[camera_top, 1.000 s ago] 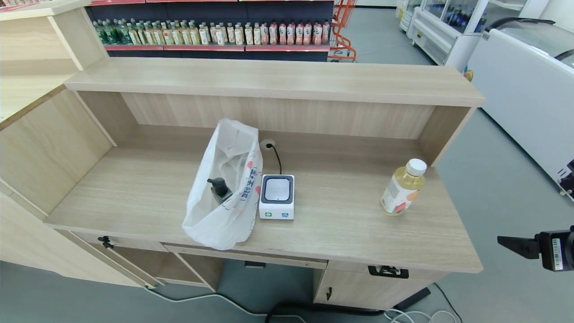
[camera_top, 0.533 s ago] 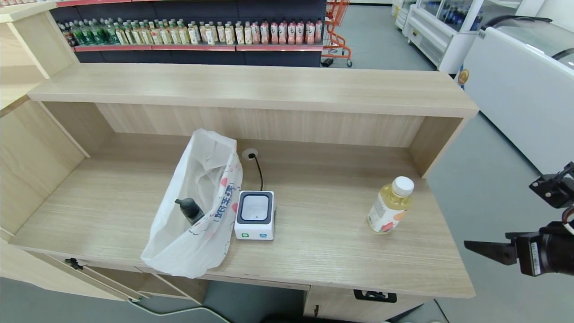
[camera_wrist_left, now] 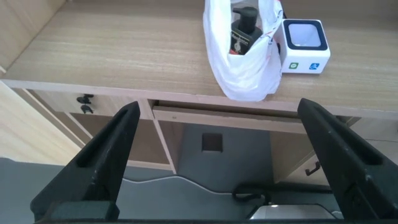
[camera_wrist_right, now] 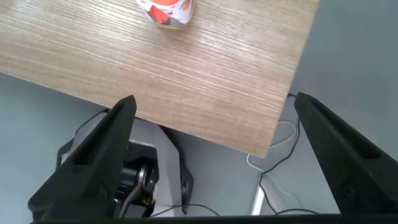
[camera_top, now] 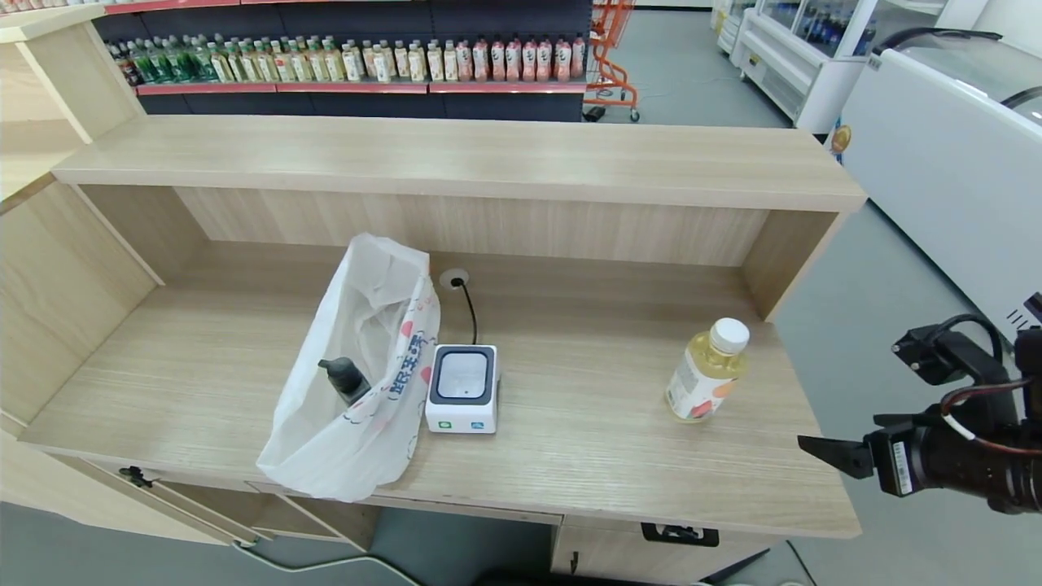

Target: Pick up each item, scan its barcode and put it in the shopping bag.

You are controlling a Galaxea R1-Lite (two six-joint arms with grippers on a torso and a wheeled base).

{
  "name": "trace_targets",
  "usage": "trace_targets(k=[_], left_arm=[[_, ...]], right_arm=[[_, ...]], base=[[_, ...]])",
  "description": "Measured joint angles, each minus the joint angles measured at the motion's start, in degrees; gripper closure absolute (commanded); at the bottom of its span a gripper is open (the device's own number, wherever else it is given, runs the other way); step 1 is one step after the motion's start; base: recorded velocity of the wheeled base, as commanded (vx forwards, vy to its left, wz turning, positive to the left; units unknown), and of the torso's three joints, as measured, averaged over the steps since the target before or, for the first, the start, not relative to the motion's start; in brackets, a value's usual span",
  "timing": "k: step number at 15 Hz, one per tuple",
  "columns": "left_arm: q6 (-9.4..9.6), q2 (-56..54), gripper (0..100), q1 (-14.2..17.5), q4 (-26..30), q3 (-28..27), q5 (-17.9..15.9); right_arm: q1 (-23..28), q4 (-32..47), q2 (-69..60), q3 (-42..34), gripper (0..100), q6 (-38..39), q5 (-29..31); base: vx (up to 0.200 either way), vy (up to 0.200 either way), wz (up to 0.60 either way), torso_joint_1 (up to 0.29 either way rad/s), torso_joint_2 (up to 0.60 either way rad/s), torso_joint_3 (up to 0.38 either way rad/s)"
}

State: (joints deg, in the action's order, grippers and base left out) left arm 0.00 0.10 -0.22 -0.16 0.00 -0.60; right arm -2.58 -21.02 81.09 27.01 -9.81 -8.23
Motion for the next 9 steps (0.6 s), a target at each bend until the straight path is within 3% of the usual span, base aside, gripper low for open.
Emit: trace_targets(k=[9], left_arm=[[0.0,0.0,0,0.0,0.0,0.0,0.0]], right_arm=[[-6.7,-31.6,20.7,-2.6,0,1.0,0.4]], base=[[0.0,0.0,0.0,0.0,0.0,0.0]])
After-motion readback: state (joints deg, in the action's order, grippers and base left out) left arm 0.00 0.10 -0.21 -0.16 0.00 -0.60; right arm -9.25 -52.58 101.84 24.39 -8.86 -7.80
